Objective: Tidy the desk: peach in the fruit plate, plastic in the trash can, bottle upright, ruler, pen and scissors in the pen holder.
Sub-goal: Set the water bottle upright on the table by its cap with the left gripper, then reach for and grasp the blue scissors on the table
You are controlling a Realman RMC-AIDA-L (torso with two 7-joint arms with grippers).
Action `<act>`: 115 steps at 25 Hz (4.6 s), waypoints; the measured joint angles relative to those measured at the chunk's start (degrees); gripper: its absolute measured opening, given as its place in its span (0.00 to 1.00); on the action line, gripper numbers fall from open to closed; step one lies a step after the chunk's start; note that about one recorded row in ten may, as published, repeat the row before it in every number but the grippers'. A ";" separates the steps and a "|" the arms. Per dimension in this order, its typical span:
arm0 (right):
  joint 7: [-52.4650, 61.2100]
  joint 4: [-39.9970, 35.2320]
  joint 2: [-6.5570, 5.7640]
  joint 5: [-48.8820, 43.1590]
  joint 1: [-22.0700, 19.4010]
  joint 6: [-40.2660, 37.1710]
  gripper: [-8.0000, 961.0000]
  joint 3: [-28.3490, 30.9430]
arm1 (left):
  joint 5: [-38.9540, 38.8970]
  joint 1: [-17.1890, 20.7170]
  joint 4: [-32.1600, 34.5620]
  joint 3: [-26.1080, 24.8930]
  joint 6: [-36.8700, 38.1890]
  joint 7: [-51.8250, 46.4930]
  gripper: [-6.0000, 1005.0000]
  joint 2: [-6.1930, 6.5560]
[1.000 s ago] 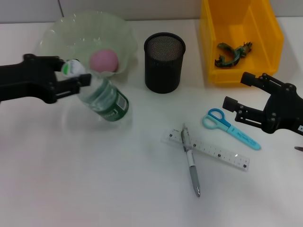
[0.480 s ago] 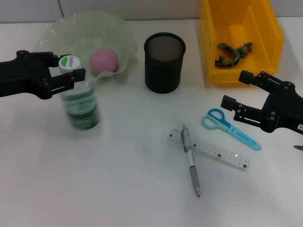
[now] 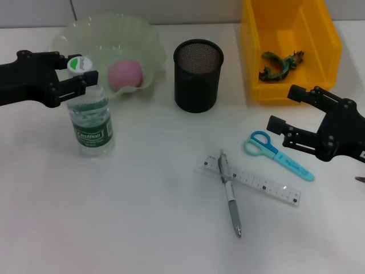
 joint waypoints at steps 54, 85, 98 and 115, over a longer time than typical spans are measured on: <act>81.14 -27.17 -0.17 -85.20 32.26 -15.69 0.86 -10.57 | -3.13 -5.20 -32.15 1.70 20.61 33.52 0.80 -0.04; 82.51 -11.80 0.13 -83.44 36.95 -4.79 0.59 -16.18 | -3.06 -5.48 -32.37 1.88 20.02 33.62 0.80 -0.02; 82.33 -9.27 0.13 -83.38 37.60 -3.11 0.50 -17.46 | -3.06 -5.51 -32.37 1.88 20.08 33.61 0.80 -0.02; 82.26 -7.74 0.16 -82.61 37.82 -2.20 0.34 -17.03 | -3.06 -5.52 -32.37 1.98 20.38 33.61 0.80 -0.02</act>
